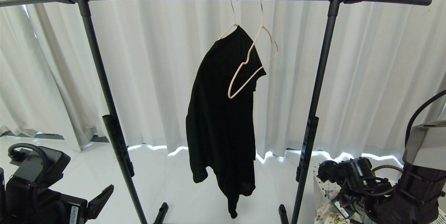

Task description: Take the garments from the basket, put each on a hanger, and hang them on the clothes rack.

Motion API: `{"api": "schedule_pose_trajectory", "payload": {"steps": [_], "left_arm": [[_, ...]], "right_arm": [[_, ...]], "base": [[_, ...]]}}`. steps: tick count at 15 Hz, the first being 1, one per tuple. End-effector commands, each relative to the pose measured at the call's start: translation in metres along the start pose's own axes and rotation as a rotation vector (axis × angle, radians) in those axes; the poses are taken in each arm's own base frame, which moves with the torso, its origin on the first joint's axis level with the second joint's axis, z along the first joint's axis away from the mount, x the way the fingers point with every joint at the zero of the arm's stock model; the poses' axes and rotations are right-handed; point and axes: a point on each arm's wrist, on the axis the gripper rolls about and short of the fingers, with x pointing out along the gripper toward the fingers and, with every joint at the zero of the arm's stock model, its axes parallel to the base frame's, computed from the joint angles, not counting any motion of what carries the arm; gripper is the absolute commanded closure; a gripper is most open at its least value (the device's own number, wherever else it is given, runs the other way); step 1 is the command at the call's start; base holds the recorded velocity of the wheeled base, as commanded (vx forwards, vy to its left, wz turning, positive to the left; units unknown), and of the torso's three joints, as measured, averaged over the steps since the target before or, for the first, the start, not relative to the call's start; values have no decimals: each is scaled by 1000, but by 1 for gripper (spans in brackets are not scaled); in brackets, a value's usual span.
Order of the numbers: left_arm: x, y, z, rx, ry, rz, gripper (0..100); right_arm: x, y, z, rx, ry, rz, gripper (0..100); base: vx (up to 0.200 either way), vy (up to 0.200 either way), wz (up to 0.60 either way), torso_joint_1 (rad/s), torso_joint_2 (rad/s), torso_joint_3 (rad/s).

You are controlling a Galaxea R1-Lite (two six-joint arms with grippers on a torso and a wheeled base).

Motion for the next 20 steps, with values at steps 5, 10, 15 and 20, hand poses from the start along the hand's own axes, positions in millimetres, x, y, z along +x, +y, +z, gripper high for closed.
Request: {"api": "schedule_pose_trajectory", "payload": {"steps": [5, 10, 15, 20], "left_arm": [[-3, -9, -3, 36, -14, -60, 0], [-11, -6, 0, 23, -63, -52, 0], [-15, -14, 7, 40, -111, -128, 0], [-28, -29, 44, 23, -262, -326, 0]], "right_arm": [[-100, -72, 58, 82, -116, -55, 100], [-178, -115, 108, 170, -172, -18, 100], [-229, -112, 135, 212, -254, 88, 100], [-250, -86, 153, 137, -323, 202, 100]], "base": [[0, 0, 0, 0, 0, 0], [-160, 0, 0, 3, 1, -2], [-200, 0, 0, 3, 1, 1], [0, 0, 0, 0, 0, 0]]}}
